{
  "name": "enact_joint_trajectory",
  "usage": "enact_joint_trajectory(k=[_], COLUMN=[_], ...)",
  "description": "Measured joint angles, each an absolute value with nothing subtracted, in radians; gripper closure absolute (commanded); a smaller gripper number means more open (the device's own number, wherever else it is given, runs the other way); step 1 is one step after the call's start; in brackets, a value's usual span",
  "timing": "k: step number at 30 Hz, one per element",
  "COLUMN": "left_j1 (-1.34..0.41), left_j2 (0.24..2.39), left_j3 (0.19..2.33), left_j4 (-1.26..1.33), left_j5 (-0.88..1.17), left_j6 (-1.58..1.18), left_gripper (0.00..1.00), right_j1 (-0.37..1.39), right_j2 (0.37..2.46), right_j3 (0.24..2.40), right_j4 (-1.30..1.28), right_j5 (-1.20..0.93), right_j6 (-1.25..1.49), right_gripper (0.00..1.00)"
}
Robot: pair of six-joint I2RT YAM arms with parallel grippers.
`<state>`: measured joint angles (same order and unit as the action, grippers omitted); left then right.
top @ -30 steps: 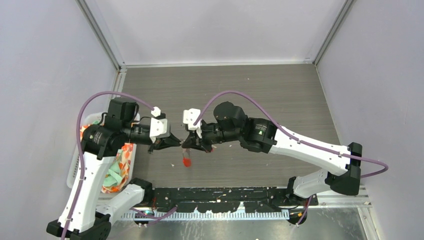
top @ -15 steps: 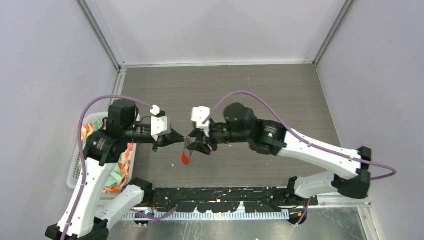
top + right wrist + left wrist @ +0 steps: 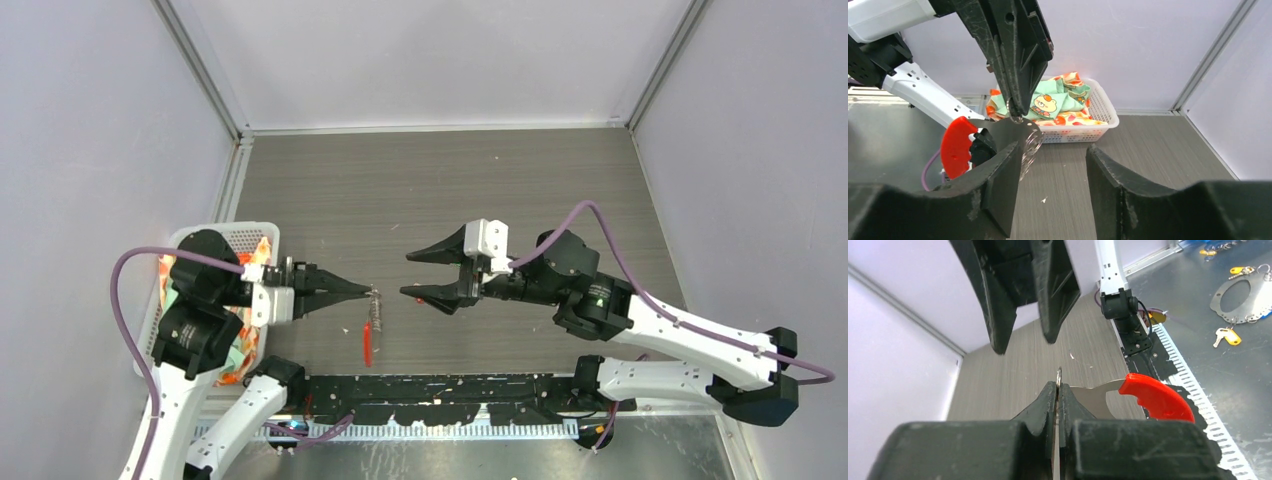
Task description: Put the keys on the keyring
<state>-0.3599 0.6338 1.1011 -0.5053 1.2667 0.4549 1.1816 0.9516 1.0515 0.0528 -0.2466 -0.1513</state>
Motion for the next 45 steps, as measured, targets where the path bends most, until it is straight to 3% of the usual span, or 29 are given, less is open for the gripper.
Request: enact_joint_trajectory(k=[5,15,19,26,33,38,45], left_j1=[-0.36,-0.36,-0.36,-0.36,-0.36,-0.36,-0.362], left_j2=[0.608,0.62,0.649,0.697,0.711,0.675,0.668], left_j3=[1.093,1.094,1.093,1.024,1.022,1.021,1.083], left_j4=[-0.485,-0.464,-0.373,0.04,0.148,0.075,-0.422], left_j5=[1.33,1.38,1.382,1.324,1.319,1.376,1.354], left_j6=[0.533,0.552,0.437,-0.004,-0.133,0.008,0.57], left_gripper=[1.0,1.0,1.0,1.0,1.0,1.0,1.0], right_j1=[1.182,1.182,1.182,1.183,1.183,1.183,1.183], right_j2=[0.993,0.984,0.982,1.01,1.012,0.999,1.024], right_j3=[1.051,1.039,1.039,1.039,1.039,1.052,1.188], right_j4=[0.102,0.123,0.136,0.19,0.202,0.16,-0.088], right_j5=[-0.3,-0.378,-0.394,-0.405,-0.392,-0.371,-0.348], right_j6=[-0.126,-0.105,-0.098,-0.083,-0.076,-0.101,-0.223], right_gripper=[0.6,0.64,0.65,0.66,0.66,0.65,0.56])
